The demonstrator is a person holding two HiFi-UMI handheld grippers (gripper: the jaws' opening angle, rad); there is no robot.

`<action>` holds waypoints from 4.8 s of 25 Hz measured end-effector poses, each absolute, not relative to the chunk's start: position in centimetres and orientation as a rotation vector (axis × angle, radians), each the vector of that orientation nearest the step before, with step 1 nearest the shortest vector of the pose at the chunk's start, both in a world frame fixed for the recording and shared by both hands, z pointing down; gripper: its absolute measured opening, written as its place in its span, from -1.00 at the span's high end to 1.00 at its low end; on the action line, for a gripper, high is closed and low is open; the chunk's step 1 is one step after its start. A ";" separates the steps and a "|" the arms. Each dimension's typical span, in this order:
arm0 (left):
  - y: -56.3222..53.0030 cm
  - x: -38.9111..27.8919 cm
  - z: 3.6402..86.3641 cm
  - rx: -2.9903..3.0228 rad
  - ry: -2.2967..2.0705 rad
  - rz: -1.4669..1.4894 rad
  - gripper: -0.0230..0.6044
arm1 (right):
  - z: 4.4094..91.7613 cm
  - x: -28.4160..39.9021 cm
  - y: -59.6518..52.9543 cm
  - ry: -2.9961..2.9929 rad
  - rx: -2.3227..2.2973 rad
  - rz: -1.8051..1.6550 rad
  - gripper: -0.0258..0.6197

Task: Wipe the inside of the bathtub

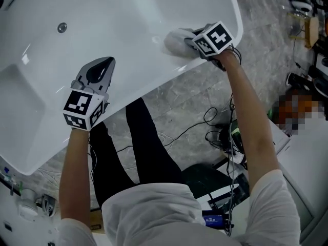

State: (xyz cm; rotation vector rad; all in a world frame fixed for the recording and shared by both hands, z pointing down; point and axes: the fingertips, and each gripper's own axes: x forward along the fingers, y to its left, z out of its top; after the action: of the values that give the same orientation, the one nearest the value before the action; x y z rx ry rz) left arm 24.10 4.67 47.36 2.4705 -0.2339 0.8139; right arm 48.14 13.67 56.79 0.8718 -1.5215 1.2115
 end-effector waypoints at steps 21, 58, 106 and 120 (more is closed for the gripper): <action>4.4 7.2 48.6 2.383 -0.473 0.801 0.89 | 57.8 27.0 11.8 -1.671 0.724 1.232 0.62; 4.0 -24.4 48.3 2.129 -1.030 0.624 0.89 | 57.1 -13.6 7.7 -1.914 0.355 1.212 0.62; 3.0 -58.5 48.0 1.833 -1.585 0.484 0.89 | 60.8 -52.3 4.0 -1.913 0.268 1.444 0.62; 0.1 -55.6 50.1 1.904 -1.464 0.599 0.89 | 67.8 -50.1 2.6 -1.767 0.379 1.463 0.62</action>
State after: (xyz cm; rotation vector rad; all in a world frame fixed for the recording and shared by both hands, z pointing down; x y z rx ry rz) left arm -55.58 0.13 50.08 1.9045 -1.4636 0.5992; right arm -50.05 2.64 67.76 0.3785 -1.7672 1.4629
